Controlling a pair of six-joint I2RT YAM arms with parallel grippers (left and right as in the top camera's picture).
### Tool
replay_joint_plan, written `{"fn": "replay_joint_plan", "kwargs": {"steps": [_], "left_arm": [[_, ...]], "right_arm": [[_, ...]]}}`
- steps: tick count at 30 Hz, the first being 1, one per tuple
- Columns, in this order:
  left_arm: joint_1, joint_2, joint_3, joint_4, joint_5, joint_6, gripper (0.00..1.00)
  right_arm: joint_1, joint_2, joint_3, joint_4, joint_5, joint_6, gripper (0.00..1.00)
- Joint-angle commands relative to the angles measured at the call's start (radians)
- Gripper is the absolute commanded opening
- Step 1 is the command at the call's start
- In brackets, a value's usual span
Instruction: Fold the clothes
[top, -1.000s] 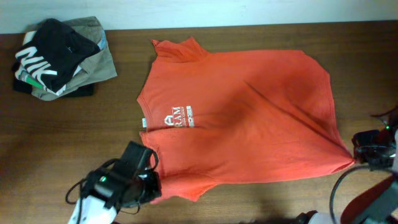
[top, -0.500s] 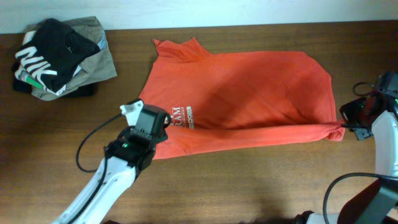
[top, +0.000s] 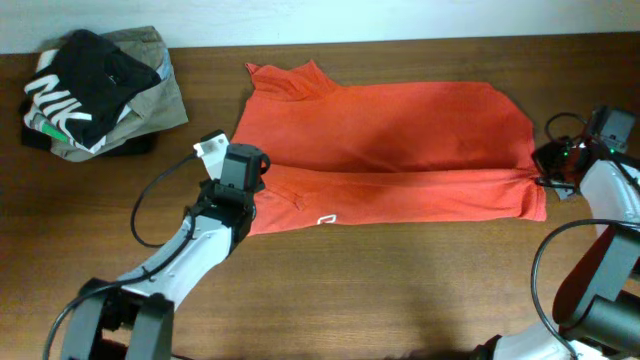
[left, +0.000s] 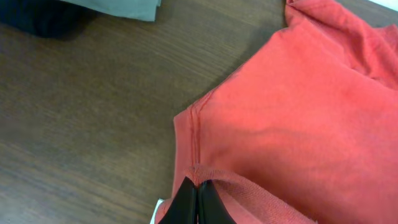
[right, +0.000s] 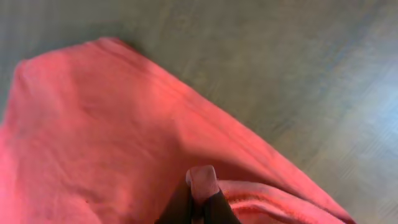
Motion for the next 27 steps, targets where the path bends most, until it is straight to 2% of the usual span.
{"fn": "replay_joint_plan", "kwargs": {"steps": [1, 4, 5, 6, 7, 8, 10, 12, 13, 14, 15, 16, 17, 18, 19, 20, 23, 27], "left_arm": [[0.008, 0.065, 0.011, 0.056, -0.026, 0.016, 0.01], [0.011, 0.104, 0.011, 0.080, -0.029, 0.016, 0.02], [0.021, 0.106, 0.011, 0.080, -0.029, 0.016, 0.13], [0.034, 0.106, 0.011, 0.082, -0.030, 0.023, 0.44], [0.044, 0.104, 0.013, 0.085, -0.029, 0.048, 0.74], [0.056, 0.090, 0.026, 0.072, -0.029, 0.115, 0.99], [0.060, 0.037, 0.068, -0.007, -0.029, 0.161, 0.99], [0.060, -0.064, 0.143, -0.188, 0.023, 0.162, 0.99], [0.060, -0.106, 0.172, -0.281, 0.113, 0.163, 0.95], [0.060, -0.135, 0.181, -0.335, 0.206, 0.163, 0.73], [0.060, -0.147, 0.181, -0.380, 0.306, 0.163, 0.50], [0.060, -0.140, 0.179, -0.419, 0.389, 0.163, 0.34], [0.060, -0.123, 0.177, -0.449, 0.442, 0.163, 0.25], [0.060, -0.108, 0.177, -0.465, 0.463, 0.163, 0.17], [0.060, -0.088, 0.177, -0.474, 0.480, 0.163, 0.12], [0.060, -0.033, 0.177, -0.478, 0.526, 0.163, 0.02], [0.060, 0.110, 0.177, -0.482, 0.636, 0.174, 0.01], [0.062, 0.205, 0.177, -0.489, 0.645, 0.174, 0.01]], "right_arm": [[0.048, 0.029, 0.003, 0.039, 0.002, -0.024, 0.05], [0.065, 0.056, 0.004, 0.054, 0.029, -0.025, 0.13], [0.064, 0.058, 0.005, 0.061, 0.029, -0.041, 0.55], [0.063, 0.057, 0.021, 0.056, 0.029, -0.078, 0.99], [0.063, 0.057, 0.051, 0.029, 0.029, -0.113, 0.99], [0.058, 0.057, 0.122, -0.055, 0.029, -0.134, 0.99], [0.049, 0.057, 0.269, -0.213, 0.029, -0.145, 0.99], [0.048, 0.057, 0.447, -0.421, 0.027, -0.184, 0.99], [0.051, 0.057, 0.505, -0.513, 0.016, -0.211, 0.99], [0.053, 0.057, 0.535, -0.585, 0.014, -0.217, 0.99], [0.059, 0.057, 0.536, -0.641, 0.018, -0.220, 0.85], [0.065, 0.060, 0.513, -0.670, 0.021, -0.220, 0.57], [0.071, 0.060, 0.476, -0.666, 0.022, -0.220, 0.42], [0.072, 0.060, 0.444, -0.652, 0.022, -0.220, 0.32], [0.073, 0.060, 0.388, -0.617, 0.021, -0.219, 0.07], [0.073, 0.060, 0.319, -0.562, 0.021, -0.219, 0.04], [0.073, 0.060, 0.160, -0.429, 0.018, -0.219, 0.04], [0.073, 0.060, 0.045, -0.305, 0.018, -0.219, 0.04]]}}
